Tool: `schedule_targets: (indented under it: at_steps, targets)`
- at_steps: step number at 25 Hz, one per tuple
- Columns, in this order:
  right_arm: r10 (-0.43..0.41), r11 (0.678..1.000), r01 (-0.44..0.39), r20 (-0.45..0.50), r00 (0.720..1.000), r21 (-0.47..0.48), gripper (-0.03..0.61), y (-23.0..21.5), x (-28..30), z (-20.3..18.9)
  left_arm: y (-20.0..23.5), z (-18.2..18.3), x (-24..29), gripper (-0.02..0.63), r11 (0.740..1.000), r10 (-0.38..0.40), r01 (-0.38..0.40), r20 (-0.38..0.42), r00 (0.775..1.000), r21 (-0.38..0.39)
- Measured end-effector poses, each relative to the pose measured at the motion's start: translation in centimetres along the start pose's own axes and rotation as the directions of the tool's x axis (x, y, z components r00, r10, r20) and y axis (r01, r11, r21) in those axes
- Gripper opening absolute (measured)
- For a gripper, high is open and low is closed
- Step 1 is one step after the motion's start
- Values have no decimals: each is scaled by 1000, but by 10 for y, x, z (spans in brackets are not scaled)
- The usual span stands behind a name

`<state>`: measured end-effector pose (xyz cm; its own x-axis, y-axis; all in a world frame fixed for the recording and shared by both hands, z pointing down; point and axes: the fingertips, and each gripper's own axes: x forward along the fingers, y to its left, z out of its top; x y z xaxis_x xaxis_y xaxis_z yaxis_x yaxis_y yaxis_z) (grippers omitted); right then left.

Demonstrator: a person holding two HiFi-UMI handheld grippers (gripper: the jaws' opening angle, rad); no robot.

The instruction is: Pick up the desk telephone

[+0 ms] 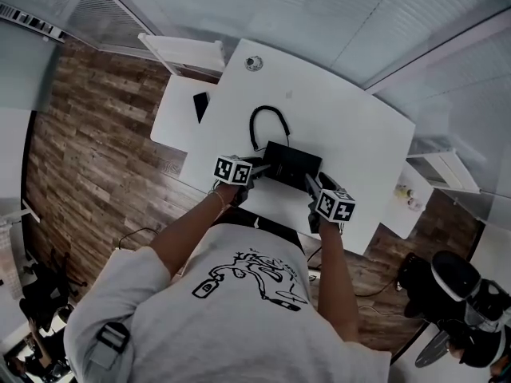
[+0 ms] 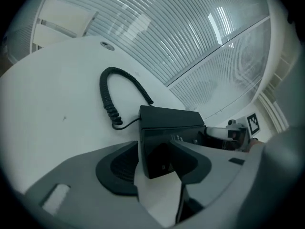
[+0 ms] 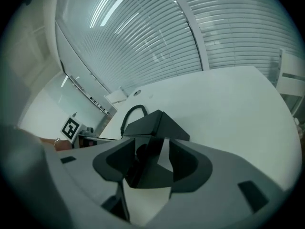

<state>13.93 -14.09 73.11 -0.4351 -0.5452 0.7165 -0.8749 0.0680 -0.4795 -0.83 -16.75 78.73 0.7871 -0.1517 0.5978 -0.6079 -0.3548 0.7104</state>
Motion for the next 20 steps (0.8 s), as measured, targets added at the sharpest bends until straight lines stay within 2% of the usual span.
schedule_targets:
  at_steps: [6,13,20]
  targets:
    - [56,995,-57,9,998,81,189,0,5,-3,-4,0,2,179,999,-35,35,-18,999,-8]
    - [51,995,-50,-5,999,82,178,1,5,-5,-7,-2,1,179,1000,-14,14,-25,1000,1]
    - [65,995,-66,25,998,71,176,11,-8,8,-20,9,-12,178,1000,-6,6,4,1000,20]
